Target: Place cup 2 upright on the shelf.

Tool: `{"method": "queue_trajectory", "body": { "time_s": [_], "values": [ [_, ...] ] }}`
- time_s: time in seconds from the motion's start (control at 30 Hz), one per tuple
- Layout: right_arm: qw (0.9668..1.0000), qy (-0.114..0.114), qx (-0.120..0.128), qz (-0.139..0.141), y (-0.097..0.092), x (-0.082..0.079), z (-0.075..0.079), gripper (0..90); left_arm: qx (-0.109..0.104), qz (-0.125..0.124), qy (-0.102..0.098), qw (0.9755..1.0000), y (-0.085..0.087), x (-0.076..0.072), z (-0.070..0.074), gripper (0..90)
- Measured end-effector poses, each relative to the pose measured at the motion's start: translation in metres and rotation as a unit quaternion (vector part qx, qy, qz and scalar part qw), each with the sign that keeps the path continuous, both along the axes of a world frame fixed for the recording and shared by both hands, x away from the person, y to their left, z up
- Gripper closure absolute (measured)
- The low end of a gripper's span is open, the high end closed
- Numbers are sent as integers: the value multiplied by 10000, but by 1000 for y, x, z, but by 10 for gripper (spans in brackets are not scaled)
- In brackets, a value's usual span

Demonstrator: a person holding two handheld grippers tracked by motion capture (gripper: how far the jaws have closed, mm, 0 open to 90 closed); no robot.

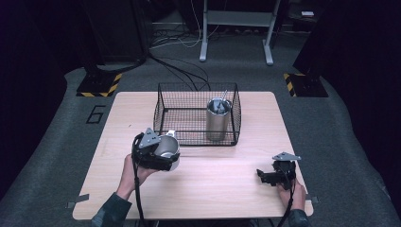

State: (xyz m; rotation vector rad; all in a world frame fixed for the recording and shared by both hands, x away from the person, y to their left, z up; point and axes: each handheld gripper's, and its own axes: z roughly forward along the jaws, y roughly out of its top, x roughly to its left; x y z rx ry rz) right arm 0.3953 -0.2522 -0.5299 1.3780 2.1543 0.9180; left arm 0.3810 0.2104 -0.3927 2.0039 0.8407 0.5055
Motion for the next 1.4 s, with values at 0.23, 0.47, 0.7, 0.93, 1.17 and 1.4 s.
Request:
{"method": "queue_trajectory", "body": {
  "time_s": [0.23, 0.47, 0.7, 0.93, 1.17, 1.4],
  "values": [
    [10000, 15, 9, -9, 0, 0, 0, 0, -1, -61, 15, 10000, -4, 9, 7, 61],
    [10000, 3, 8, -8, 0, 0, 0, 0, 2, -128, -18, 9999, -8, 17, 15, 61],
    [10000, 11, -33, 46, 0, 1, 0, 0, -53, -144, -86, 9998, -13, 27, 26, 61],
    [10000, 13, -33, 45, 0, 1, 0, 0, -6, -197, -136, 9997, -18, 41, 34, 61],
    [10000, 12, -31, 55, 0, 1, 0, 0, -22, -212, -90, 9997, -22, 55, 39, 61],
    [10000, 9, -34, 59, 0, 2, 0, 0, 59, -230, -150, 9996, -25, 65, 43, 61]
  ]
}}
